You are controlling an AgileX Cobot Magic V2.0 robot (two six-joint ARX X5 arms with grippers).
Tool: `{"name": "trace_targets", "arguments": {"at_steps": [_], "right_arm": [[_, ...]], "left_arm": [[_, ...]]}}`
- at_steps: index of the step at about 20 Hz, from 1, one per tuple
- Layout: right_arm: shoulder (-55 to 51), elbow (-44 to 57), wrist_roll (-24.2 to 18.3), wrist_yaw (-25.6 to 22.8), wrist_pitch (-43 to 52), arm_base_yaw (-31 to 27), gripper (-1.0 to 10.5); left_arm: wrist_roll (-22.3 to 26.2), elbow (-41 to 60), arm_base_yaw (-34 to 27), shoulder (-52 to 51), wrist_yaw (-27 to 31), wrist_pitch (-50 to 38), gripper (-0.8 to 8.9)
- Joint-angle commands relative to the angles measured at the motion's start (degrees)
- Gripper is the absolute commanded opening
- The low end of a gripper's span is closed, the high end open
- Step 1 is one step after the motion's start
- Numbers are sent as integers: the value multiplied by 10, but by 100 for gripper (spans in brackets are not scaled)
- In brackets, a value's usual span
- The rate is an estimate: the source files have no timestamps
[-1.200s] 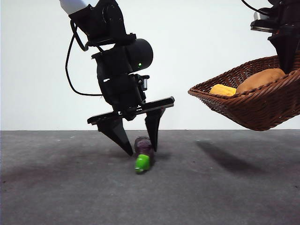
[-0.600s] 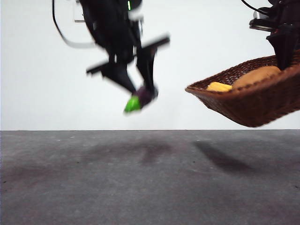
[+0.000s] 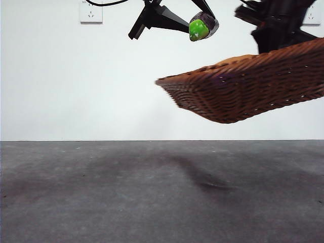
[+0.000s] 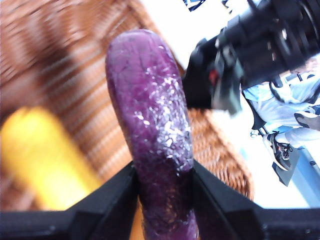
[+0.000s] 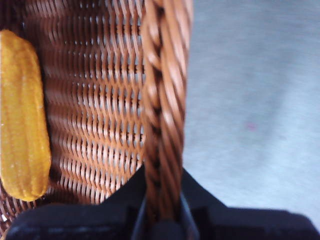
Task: Help me put the vegetables on the table into the basket
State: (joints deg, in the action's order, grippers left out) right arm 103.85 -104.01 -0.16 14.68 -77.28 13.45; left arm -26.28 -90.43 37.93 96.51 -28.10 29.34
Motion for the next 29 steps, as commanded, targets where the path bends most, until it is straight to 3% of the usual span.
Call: {"name": "trace_targets", "arguments": {"at_steps": [1, 6, 9, 11, 14, 17, 19, 20, 21, 22, 24, 26, 29], "right_arm": [[-1, 1, 12, 19, 12, 18, -9], [-1, 1, 13, 66, 18, 39, -9], [-1, 1, 14, 70, 15, 43, -9], [-1, 1, 14, 70, 13, 46, -9], [-1, 1, 14, 72, 13, 46, -9], [-1, 1, 15, 34, 9, 45, -9], [-1, 2, 14, 15, 11, 34, -9], [-1, 2, 14, 16, 14, 28, -9], [-1, 2, 14, 16, 21, 20, -9], [-1, 2, 14, 16, 26, 11, -9], [2, 2, 8, 16, 33, -6, -9], [5, 2, -1, 16, 42, -26, -9], [23, 2, -5, 18, 58, -56, -9]], "left_arm": [[-6, 2, -1, 5, -4, 4, -12], [-16, 2, -1, 5, 43, 54, 46], [-15, 2, -1, 5, 40, 52, 317], [-6, 2, -1, 5, 25, 51, 418], [-5, 2, -1, 2, 17, 45, 415], [39, 2, -12, -26, 17, 68, 408], [62, 2, -17, -65, 57, 90, 399], [86, 2, -17, -91, 93, 109, 298], [119, 2, -17, -120, 130, 136, 100], [148, 2, -17, -146, 167, 165, -14], [189, 2, -17, -193, 231, 233, -5], [195, 2, -17, -227, 278, 296, -5], [202, 2, -15, -259, 296, 366, -5]]}}
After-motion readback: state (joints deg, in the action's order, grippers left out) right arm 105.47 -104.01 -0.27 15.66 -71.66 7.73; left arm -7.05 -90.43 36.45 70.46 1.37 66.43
